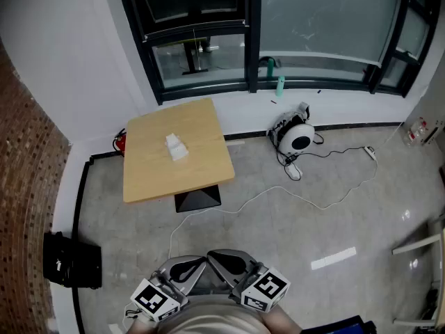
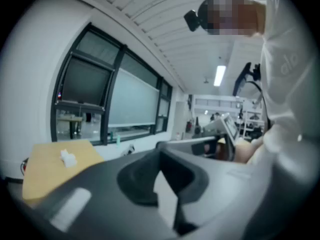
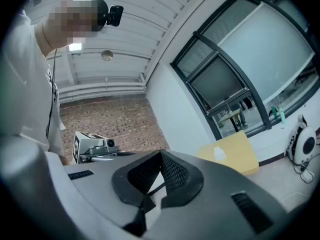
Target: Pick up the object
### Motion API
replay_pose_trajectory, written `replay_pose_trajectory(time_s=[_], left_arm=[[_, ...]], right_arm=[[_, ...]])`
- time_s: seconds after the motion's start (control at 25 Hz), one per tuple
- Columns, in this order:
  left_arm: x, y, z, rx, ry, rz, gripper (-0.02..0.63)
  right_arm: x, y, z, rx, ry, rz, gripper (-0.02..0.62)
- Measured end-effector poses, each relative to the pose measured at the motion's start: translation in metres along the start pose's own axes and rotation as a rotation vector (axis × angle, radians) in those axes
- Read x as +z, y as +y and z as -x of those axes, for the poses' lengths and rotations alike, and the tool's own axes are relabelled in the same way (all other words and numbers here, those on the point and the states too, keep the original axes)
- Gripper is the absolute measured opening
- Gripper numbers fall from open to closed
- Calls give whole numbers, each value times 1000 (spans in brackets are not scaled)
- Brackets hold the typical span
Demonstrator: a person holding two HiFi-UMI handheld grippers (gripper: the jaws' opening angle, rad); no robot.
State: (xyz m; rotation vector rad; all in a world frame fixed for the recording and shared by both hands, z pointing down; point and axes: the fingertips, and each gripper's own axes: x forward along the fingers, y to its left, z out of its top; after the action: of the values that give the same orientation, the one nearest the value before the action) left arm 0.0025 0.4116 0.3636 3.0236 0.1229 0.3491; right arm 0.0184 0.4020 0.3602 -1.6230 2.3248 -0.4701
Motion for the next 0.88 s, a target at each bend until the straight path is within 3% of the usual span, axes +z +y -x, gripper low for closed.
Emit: replay_pose_trajectory(time_s=[0.28, 0.44, 0.6, 0.88], left_arm=[[-6, 26, -39, -64, 17, 14, -12], [-10, 63, -52, -91, 25, 37, -12], [-11, 131, -54, -85, 29, 58, -12], [1, 286, -32, -26, -31, 170, -12]], right_arm=[[1, -47, -7, -82, 10, 3, 8], [1, -75, -34, -118, 26, -18, 8], [4, -106, -94, -126, 61, -22, 8], [18, -148, -248, -78, 199, 9, 8]])
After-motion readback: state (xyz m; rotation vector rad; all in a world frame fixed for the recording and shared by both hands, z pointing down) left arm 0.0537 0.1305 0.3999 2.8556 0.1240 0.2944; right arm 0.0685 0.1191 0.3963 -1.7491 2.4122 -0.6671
